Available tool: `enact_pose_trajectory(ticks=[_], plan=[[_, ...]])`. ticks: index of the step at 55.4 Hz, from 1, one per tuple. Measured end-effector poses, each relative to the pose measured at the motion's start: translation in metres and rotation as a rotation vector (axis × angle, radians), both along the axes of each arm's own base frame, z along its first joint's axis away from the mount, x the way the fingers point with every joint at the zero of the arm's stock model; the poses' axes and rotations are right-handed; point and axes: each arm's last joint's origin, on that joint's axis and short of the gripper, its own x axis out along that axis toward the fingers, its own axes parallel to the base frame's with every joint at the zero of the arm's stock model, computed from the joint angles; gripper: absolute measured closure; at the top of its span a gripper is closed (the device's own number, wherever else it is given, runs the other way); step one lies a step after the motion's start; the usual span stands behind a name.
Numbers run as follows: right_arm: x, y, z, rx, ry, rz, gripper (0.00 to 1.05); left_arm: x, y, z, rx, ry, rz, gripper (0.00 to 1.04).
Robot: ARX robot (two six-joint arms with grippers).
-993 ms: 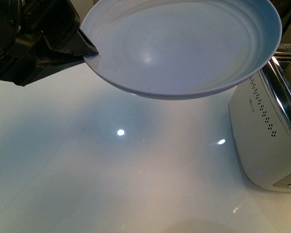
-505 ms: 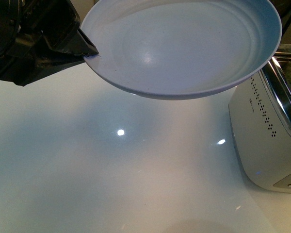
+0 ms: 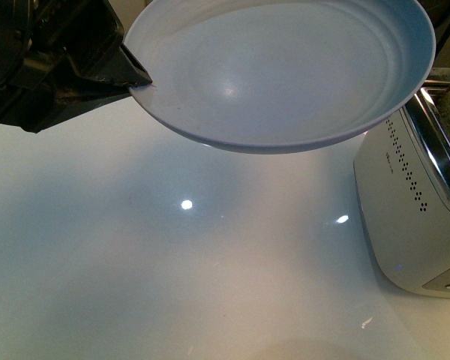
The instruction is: Left arm holds plate, right arm toasts bread
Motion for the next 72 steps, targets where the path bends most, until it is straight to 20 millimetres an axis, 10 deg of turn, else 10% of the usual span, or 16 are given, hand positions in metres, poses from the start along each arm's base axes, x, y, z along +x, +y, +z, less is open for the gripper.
enact_pose_trajectory(ticks=[16,27,48,72], plan=[[-0.032,-0.006,0.011,0.037,-0.164,-0.045,0.13,0.0,0.0,0.0,0.0,0.0,-0.001,1.01],[-0.045,-0.006,0.0,0.033,-0.468,0.079,0.42,0.0,0.0,0.0,0.0,-0.001,0.0,1.01],[-0.064,-0.006,-0.012,0.018,-0.487,0.081,1.03,0.0,0.0,0.001,-0.001,-0.002,-0.001,1.01],[-0.081,-0.006,-0.019,0.013,-0.513,0.084,1.03,0.0,0.0,0.001,-0.002,-0.002,-0.001,1.01]])
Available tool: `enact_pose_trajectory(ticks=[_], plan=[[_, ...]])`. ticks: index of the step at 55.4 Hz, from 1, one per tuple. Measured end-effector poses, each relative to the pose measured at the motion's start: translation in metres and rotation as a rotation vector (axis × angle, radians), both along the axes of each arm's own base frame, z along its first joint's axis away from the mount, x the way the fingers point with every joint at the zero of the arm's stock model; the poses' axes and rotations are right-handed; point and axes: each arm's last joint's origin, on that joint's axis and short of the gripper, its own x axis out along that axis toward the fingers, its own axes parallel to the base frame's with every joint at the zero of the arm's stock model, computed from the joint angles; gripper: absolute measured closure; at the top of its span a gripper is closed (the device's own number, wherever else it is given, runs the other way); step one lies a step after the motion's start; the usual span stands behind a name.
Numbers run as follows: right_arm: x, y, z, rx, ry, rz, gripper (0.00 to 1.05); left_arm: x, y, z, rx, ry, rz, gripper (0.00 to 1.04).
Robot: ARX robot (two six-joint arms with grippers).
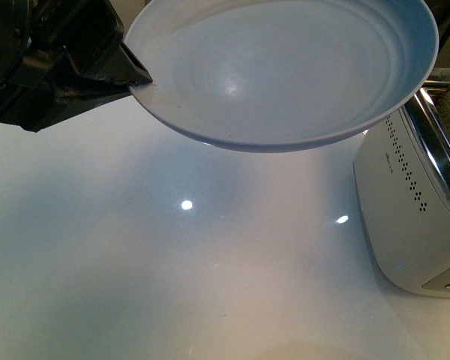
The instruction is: Left arm holds plate, right arm toasts bread
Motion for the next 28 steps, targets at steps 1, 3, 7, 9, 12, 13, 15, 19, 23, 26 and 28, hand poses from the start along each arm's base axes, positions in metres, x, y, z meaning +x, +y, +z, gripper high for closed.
enact_pose_trajectory(ticks=[1,3,7,9,12,13,15,19,23,26,28], plan=[[-0.0006,0.0,0.0,0.0,0.0,0.0,1.03,0.0,0.0,0.0001,0.0,0.0,0.0,1.01],[-0.0013,0.0,-0.0002,0.0,0.002,0.0,1.03,0.0,0.0,0.0001,0.0,0.0,0.0,1.01],[-0.0029,0.0,-0.0001,0.0,0.001,0.0,1.03,0.0,0.0,0.0001,0.0,0.0,0.0,1.01],[-0.0038,0.0,-0.0002,0.0,0.001,0.0,1.03,0.0,0.0,0.0001,0.0,0.0,0.0,1.01],[-0.0047,0.0,0.0,0.0,0.0,0.0,1.03,-0.0001,0.0,0.0002,0.0,-0.001,0.0,1.01],[-0.0052,0.0,0.0,0.0,0.0,0.0,1.03,-0.0001,0.0,0.0002,0.0,-0.001,0.0,1.01],[-0.0058,0.0,-0.0001,0.0,0.001,0.0,1.03,-0.0001,0.0,0.0002,0.0,-0.001,0.0,1.01],[-0.007,0.0,-0.0003,0.0,0.001,0.0,1.03,-0.0001,0.0,0.0002,0.0,-0.001,0.0,1.01],[-0.0084,0.0,-0.0002,0.0,0.001,0.0,1.03,-0.0001,0.0,0.0002,0.0,-0.001,0.0,1.01],[-0.0091,0.0,-0.0003,0.0,0.0,0.0,1.03,-0.0001,0.0001,0.0003,-0.001,-0.001,0.0,1.01],[-0.0096,0.0,-0.0003,0.0,0.0,0.0,1.03,-0.0001,0.0001,0.0003,-0.001,-0.001,0.0,1.01]])
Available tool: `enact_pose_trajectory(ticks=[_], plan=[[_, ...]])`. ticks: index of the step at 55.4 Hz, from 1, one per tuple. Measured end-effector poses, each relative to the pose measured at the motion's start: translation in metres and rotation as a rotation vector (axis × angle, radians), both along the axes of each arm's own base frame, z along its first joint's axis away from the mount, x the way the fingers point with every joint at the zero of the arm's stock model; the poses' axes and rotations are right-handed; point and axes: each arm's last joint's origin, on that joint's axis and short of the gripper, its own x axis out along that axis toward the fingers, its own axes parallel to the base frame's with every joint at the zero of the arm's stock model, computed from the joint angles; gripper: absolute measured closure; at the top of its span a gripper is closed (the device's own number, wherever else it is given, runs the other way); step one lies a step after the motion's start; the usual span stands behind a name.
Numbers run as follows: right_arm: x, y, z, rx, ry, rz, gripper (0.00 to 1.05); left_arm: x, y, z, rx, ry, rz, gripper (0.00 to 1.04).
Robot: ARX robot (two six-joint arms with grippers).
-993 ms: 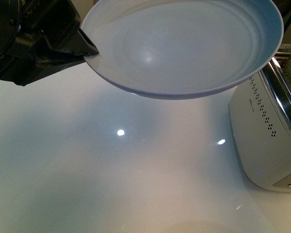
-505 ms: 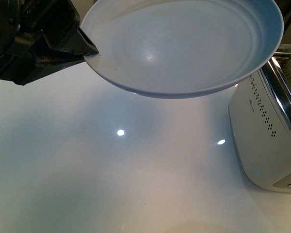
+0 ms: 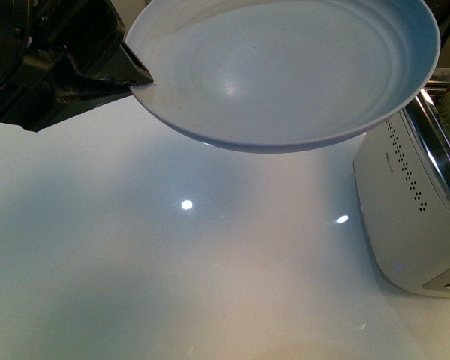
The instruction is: Left arm holds plate, right arm toasts bread
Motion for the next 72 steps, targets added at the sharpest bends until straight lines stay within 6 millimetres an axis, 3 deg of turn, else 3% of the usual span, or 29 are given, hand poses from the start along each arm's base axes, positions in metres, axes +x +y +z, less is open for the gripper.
enact_pose_trajectory(ticks=[22,48,65,72], plan=[[-0.013,0.0,-0.003,0.0,0.007,-0.002,1.03,0.0,0.0,0.0,-0.001,-0.001,-0.001,1.01],[-0.013,0.0,-0.003,0.0,0.006,-0.002,0.08,0.0,0.0,0.001,-0.001,-0.002,-0.001,1.01],[-0.013,0.0,-0.003,0.0,0.006,-0.002,0.09,0.0,0.0,0.001,-0.001,-0.002,-0.001,1.01],[-0.013,0.0,-0.003,0.0,0.006,-0.002,0.09,0.001,0.002,0.005,0.11,0.001,0.019,1.01]])
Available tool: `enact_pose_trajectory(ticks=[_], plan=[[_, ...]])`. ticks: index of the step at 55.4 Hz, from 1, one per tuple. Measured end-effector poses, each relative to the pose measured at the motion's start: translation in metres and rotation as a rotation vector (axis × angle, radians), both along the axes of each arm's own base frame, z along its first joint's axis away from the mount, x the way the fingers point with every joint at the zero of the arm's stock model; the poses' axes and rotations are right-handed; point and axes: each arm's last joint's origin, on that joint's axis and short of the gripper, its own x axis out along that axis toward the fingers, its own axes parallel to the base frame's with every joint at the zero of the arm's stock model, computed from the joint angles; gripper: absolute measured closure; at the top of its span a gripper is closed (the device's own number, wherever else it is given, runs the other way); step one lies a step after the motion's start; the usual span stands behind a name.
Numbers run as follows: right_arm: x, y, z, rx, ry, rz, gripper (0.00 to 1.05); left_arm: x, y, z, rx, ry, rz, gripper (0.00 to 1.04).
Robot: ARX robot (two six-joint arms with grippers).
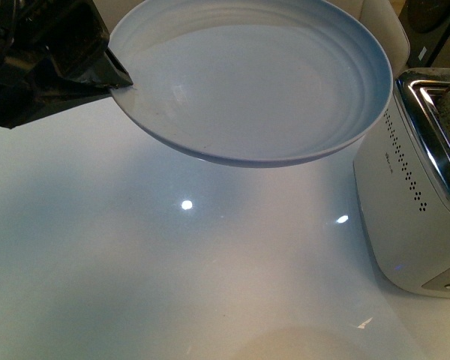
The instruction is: Left arm holds plate, right arm toasts bread
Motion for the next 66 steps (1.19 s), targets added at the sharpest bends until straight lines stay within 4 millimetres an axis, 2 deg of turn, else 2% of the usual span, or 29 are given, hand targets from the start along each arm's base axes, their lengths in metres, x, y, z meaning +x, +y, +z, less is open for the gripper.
enact_pose_trajectory(ticks=[13,20,27,30,37,45,52,61,66], plan=[[0.0,0.0,0.0,0.0,-0.001,0.0,0.09,0.009,0.012,0.008,0.008,-0.02,0.002,1.01],[0.0,0.0,0.0,0.0,-0.001,0.0,0.09,0.017,0.028,0.009,0.005,-0.029,0.016,1.01],[0.0,0.0,0.0,0.0,-0.001,0.0,0.09,0.033,0.055,0.0,0.036,-0.047,0.044,1.01],[0.0,0.0,0.0,0.0,-0.001,0.0,0.09,0.046,0.076,-0.012,0.07,-0.057,0.07,1.01],[0.0,0.0,0.0,0.0,-0.001,0.0,0.09,0.063,0.106,-0.035,0.123,-0.064,0.084,1.01],[0.0,0.0,0.0,0.0,-0.001,0.0,0.09,0.074,0.134,-0.065,0.195,-0.057,0.087,1.01],[0.0,0.0,0.0,0.0,-0.001,0.0,0.09,0.079,0.151,-0.093,0.229,-0.034,0.06,1.01],[0.0,0.0,0.0,0.0,-0.001,0.0,0.09,0.078,0.178,-0.15,0.263,0.056,0.026,1.01],[0.0,0.0,0.0,0.0,-0.001,0.0,0.09,0.074,0.187,-0.174,0.25,0.102,0.008,1.01]])
